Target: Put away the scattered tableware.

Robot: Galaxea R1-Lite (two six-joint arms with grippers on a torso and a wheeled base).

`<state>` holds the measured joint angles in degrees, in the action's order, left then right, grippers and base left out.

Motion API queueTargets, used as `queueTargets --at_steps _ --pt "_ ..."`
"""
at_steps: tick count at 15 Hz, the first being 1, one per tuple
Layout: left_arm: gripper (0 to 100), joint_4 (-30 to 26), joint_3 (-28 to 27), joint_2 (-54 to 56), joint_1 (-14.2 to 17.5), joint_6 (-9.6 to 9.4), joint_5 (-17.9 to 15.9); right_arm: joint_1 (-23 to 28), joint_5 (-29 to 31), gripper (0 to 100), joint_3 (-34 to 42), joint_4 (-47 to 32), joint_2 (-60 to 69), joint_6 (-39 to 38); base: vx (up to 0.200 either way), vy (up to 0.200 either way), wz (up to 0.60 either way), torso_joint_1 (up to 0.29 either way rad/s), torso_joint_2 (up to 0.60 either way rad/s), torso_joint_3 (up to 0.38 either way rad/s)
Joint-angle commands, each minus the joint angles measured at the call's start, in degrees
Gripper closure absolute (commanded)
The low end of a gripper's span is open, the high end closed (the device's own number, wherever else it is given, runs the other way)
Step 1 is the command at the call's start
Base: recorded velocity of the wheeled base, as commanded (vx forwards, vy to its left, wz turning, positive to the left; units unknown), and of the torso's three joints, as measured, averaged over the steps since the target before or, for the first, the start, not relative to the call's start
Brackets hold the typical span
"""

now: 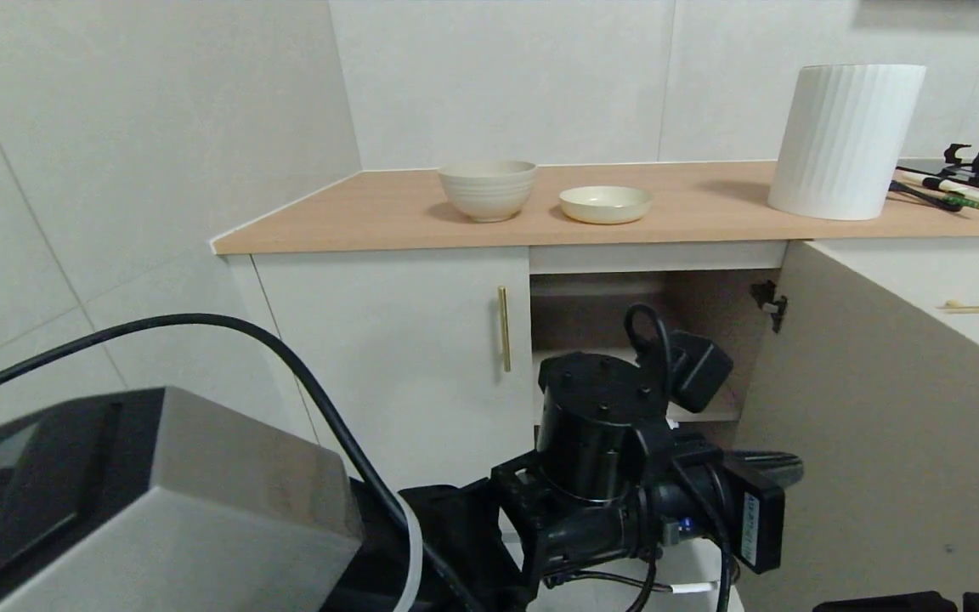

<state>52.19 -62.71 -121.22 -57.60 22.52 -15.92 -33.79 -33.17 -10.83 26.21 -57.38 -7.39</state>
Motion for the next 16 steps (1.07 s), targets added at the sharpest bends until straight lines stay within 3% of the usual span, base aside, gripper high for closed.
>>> queueTargets --at_steps 1,4,9,11,13,15,16 --pt "100 1.34 2.77 2.4 3.11 -0.19 1.33 0.04 0.12 0 -0.78 -0.02 0.78 -0.08 0.0 0.0 0.0 0.0 0.0 0.0" --pt "100 1.6 9.53 8.2 8.73 -0.37 4.41 0.22 2.85 0 -2.8 -0.02 -1.95 -0.17 0.0 0.0 0.0 0.0 0.0 0.0" --pt "100 0.55 26.15 23.23 20.77 -0.63 4.85 0.22 5.92 0 -12.2 -1.6 -8.89 -1.31 0.0 0.0 0.0 0.0 0.0 0.0" --pt "100 -2.09 31.51 28.94 25.52 -1.25 4.85 0.22 6.01 0 -20.73 -9.42 -11.79 -1.31 0.0 0.0 0.0 0.0 0.0 0.0" --pt "100 -3.85 36.52 32.81 31.94 -1.6 4.85 0.22 8.56 0 -35.05 -22.25 -18.03 -1.4 0.0 0.0 0.0 0.0 0.0 0.0" --pt "100 -5.43 37.04 34.48 36.59 -1.69 4.76 0.13 13.31 0 -41.38 -24.63 -23.04 -1.4 0.0 0.0 0.0 0.0 0.0 0.0" --pt "0 -7.28 36.34 35.35 38.09 -1.69 4.76 0.13 13.75 0 -42.61 -24.45 -24.18 -1.4 0.0 0.0 0.0 0.0 0.0 0.0"
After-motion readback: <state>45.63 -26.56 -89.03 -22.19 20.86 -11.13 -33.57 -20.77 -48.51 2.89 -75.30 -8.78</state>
